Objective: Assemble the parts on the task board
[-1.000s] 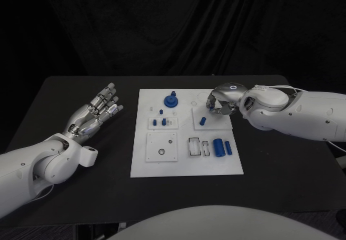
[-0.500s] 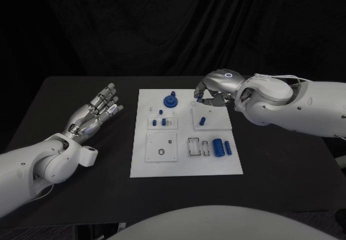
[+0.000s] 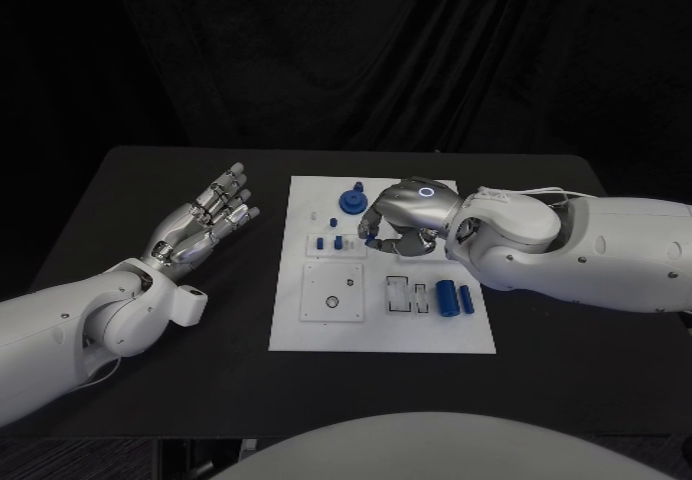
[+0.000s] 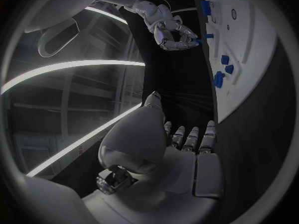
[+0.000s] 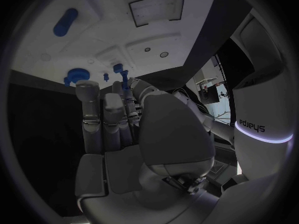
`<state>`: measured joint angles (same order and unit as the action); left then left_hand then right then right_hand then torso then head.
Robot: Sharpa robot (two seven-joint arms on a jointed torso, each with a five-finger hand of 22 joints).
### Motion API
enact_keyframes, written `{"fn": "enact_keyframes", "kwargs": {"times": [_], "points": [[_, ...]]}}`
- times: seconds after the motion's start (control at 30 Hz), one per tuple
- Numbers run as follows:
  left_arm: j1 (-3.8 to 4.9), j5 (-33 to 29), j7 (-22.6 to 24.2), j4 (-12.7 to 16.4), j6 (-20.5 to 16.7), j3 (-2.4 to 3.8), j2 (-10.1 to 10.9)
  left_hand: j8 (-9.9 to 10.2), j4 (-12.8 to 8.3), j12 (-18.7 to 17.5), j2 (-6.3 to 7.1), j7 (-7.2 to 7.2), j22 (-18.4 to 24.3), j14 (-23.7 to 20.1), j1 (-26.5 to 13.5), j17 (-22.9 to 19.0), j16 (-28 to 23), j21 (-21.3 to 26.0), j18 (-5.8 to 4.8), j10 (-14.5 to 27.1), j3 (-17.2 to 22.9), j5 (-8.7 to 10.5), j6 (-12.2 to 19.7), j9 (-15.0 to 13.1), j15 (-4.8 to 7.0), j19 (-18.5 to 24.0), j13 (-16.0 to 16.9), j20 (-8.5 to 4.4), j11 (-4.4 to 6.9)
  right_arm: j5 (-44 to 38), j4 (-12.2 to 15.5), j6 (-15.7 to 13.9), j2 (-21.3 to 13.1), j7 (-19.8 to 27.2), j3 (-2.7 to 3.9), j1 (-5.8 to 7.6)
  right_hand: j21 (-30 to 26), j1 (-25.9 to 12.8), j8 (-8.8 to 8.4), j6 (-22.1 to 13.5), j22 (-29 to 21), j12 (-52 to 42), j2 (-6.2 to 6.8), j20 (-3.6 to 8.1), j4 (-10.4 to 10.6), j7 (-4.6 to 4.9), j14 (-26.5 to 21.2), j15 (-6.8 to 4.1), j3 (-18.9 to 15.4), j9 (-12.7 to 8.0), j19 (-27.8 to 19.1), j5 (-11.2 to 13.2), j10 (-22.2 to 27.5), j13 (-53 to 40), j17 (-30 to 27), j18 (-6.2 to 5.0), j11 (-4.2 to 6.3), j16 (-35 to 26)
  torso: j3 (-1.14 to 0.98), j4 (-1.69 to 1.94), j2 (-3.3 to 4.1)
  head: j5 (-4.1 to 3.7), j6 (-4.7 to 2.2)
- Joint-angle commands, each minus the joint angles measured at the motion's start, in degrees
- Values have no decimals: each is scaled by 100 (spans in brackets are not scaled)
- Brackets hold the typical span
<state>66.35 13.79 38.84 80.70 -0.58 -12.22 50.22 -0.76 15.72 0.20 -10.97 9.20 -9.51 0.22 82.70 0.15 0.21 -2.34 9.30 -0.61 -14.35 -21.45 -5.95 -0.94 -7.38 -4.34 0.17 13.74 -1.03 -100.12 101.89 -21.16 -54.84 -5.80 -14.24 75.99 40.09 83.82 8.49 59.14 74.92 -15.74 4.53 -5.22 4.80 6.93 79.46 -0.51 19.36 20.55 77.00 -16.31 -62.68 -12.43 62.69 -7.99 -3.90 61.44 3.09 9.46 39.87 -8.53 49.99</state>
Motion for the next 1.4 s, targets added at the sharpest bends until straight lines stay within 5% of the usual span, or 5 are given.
{"fn": "enact_keyframes", "kwargs": {"times": [0.03,0.17,0.37,0.5,1.4], "points": [[-8,-26,698,28,82,5,-8,-29,2,6,-18,-49,15,-4,37,-7,-11,-21,93,-4,31,-44,-12,-9,-25,20,7,21,-25,-360,-120,109,168,55,7,-127,2,8,-31,-1,532,31,55,-6,-45,35,45,-5,-7,-5,32,6,-42,7,11,57,8,24,-13,25,13,-5,1],[-8,-26,726,38,75,5,-15,-33,9,9,-25,-65,60,-22,53,-15,-21,-5,97,-12,32,-61,-31,-12,29,48,9,-27,-18,-399,-262,169,372,79,7,-237,25,8,-44,-11,536,47,62,-6,-57,46,56,-1,-1,-7,41,5,-30,14,29,60,-2,47,-14,25,4,13,1],[-8,-26,803,32,96,5,-28,-42,34,24,0,-115,105,-22,95,-15,-21,3,0,-52,5,-74,-98,-20,249,64,20,-382,23,-421,-484,245,627,83,7,-362,68,11,-62,-25,543,67,66,-9,-73,56,73,6,11,-9,55,4,-16,23,60,67,-12,86,-26,0,2,56,1],[-8,-26,835,36,108,5,-33,-46,41,27,7,-136,158,-22,113,-15,-21,16,-78,-64,0,-84,-126,-23,296,85,23,-506,34,-426,-562,283,706,73,7,-407,8,5,-75,-33,530,85,71,-13,-81,63,58,13,17,-10,37,4,0,30,30,59,-21,56,-21,1,0,72,1],[-10,-26,750,-28,192,5,-80,-34,37,11,-27,-159,204,-22,148,-15,-21,32,-138,-26,20,-118,-81,-15,205,109,11,-460,-1,-430,-400,393,673,56,7,-516,39,6,-95,-51,535,100,80,-17,-98,77,57,21,27,-14,42,4,7,36,43,64,-31,71,-10,5,-8,152,1]]}}
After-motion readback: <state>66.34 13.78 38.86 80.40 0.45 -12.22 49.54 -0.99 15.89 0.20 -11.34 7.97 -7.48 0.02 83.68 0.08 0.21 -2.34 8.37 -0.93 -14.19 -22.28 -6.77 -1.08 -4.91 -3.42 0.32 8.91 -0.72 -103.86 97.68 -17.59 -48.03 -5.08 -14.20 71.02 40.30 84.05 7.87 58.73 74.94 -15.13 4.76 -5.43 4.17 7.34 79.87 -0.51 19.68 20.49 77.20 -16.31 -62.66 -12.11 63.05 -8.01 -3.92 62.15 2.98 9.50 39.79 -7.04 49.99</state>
